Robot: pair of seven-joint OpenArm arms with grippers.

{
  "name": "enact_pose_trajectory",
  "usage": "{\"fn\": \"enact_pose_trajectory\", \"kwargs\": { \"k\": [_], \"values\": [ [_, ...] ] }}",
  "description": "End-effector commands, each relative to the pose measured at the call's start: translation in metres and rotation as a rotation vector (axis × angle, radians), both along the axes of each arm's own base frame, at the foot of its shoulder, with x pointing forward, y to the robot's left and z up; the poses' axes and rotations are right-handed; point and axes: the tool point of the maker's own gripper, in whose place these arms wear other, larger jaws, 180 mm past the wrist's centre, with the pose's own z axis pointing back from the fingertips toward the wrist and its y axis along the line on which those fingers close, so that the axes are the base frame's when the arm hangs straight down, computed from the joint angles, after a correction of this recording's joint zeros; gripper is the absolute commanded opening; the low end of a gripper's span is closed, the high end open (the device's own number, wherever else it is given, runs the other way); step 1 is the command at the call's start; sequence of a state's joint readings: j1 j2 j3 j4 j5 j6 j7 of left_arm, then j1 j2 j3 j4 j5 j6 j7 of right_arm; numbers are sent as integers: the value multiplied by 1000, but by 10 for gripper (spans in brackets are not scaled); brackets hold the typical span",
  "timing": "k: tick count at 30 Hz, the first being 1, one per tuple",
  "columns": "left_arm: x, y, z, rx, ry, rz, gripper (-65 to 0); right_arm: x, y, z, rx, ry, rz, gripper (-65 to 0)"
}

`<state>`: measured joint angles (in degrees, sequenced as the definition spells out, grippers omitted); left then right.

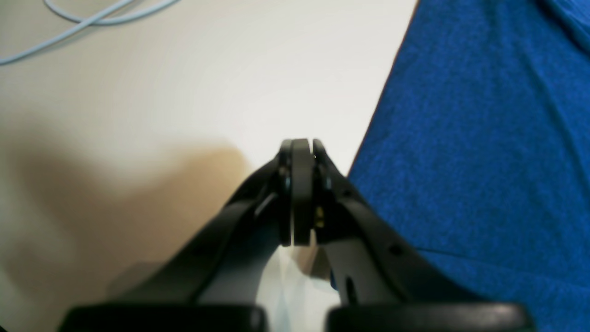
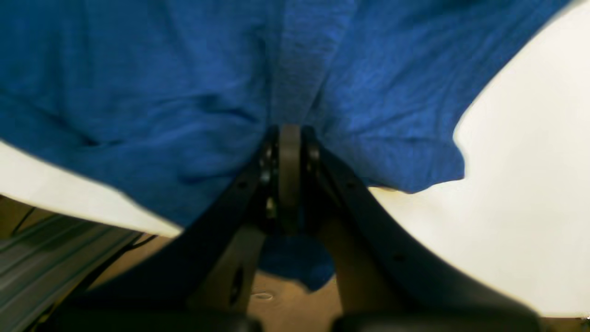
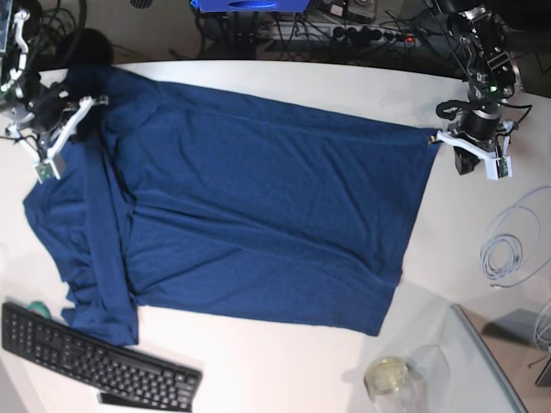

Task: Layout the t-shirt on the table in an organized manner, then fold the t-shirt properly
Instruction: 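Grasp the shirt corners with both grippers and stretch them apart, then release and regrasp the shirt edges with both grippers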

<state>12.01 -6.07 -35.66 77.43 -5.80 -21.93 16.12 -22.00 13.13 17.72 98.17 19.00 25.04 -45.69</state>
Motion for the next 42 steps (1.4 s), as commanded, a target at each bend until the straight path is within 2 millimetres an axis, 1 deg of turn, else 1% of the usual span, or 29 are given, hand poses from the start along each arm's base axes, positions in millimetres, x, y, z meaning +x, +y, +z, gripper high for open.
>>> {"fn": "enact_pose_trajectory", "kwargs": {
  "k": [1,3,4,6,8,10,12,14,16,18,19,20,21,23,24,25,27,29,30,31,33,35,36,38,39,41,42],
  "values": [
    [12,5,16,25,-57,-7,-650,-1,-1,7,-5,-11,7,-650],
    [14,2,16,22,-59,-14,-650,-11,5,6,-5,21,18,-650],
    [17,-3,15,18,-58,-29,-650,-17,5,3,-6,41,20,-650],
    [22,-16,13,10,-54,-63,-650,-21,5,-1,-5,63,18,-650],
    [29,-29,12,2,-56,-99,-650,-28,0,-11,1,95,-3,-650],
    [37,-40,11,-9,-61,-127,-650,-26,-3,-19,10,107,-21,-648],
    [46,-52,12,-20,-71,-155,-650,-26,-12,-28,13,133,-53,-644],
    [55,-62,15,-26,-85,-179,-650,-22,-20,-28,10,127,-80,-588],
    [62,-72,15,-35,-87,-202,-650,-19,-34,-20,-5,99,-116,-474],
    [62,-79,5,-47,-62,-211,-650,-14,-52,-9,-27,57,-168,-363],
    [63,-81,0,-47,-47,-209,-650,-12,-62,-4,-35,41,-199,-320],
    [61,-85,-7,-47,-28,-213,-650,-9,-70,-1,-40,29,-222,-288],
    [57,-89,-14,-49,-7,-215,-650,-4,-78,3,-48,13,-243,-287],
    [51,-93,-24,-57,22,-218,-650,-4,-86,0,-44,17,-273,-312],
    [43,-93,-31,-61,41,-218,-650,-3,-87,-2,-38,22,-280,-341],
    [39,-94,-33,-62,49,-220,-650,1,-88,-4,-35,23,-283,-375],
    [35,-94,-36,-62,59,-219,-650,2,-93,-10,-28,43,-292,-485],
    [31,-92,-37,-62,65,-213,-650,4,-90,-22,-5,74,-296,-600],
    [29,-89,-38,-60,69,-207,-650,2,-94,-26,-4,91,-303,-632],
    [28,-89,-39,-61,71,-207,-650,0,-96,-32,4,111,-314,-641],
    [24,-82,-39,-44,80,-209,-650,1,-98,-42,24,126,-335,-626],
    [23,-81,-39,-43,82,-211,-650,3,-103,-46,30,112,-349,-623],
    [22,-81,-39,-41,83,-211,-650,4,-108,-45,23,106,-352,-623],
    [19,-76,-40,-31,91,-212,-650,8,-110,-41,16,88,-349,-624],
    [17,-76,-41,-33,95,-212,-650,11,-111,-36,8,73,-344,-626],
    [20,-77,-35,-27,79,-216,-650,18,-111,-21,-19,29,-318,-626],
    [20,-77,-32,-23,73,-220,-650,16,-109,-15,-33,15,-300,-626]
  ]
}}
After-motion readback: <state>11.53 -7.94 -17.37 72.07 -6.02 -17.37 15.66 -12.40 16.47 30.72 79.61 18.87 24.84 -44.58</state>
